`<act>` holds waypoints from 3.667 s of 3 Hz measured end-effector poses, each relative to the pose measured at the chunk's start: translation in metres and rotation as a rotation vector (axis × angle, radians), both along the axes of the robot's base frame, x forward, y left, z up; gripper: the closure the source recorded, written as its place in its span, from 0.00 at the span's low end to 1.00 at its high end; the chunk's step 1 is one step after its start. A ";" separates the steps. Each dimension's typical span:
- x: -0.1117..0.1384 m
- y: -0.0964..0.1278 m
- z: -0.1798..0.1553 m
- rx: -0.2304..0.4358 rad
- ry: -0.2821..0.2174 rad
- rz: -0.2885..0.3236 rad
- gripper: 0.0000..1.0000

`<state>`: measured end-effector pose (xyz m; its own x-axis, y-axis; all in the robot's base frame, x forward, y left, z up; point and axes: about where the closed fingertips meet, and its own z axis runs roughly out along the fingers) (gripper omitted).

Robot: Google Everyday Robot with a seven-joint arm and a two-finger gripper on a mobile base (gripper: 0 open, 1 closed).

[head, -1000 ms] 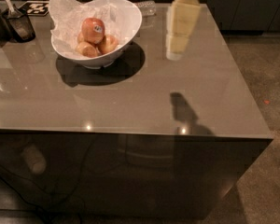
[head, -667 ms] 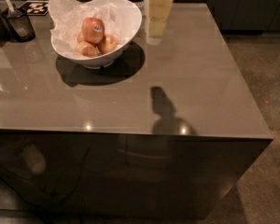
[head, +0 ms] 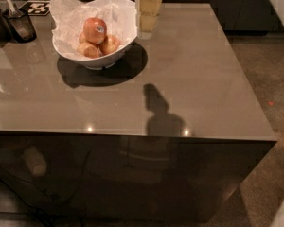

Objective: Pick apple from white bowl

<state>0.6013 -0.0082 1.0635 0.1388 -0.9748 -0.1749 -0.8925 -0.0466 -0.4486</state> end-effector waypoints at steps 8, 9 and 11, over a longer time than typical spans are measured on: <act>0.167 0.112 -0.100 0.090 0.059 0.105 0.00; 0.169 0.121 -0.118 0.084 0.090 0.118 0.00; 0.171 0.129 -0.137 0.076 0.122 0.137 0.00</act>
Offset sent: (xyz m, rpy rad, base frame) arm 0.1082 0.0780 0.0009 -0.0537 0.1378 0.1668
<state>0.7723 0.1210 0.9264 0.2427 -0.9315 -0.2710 -0.9280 -0.1415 -0.3447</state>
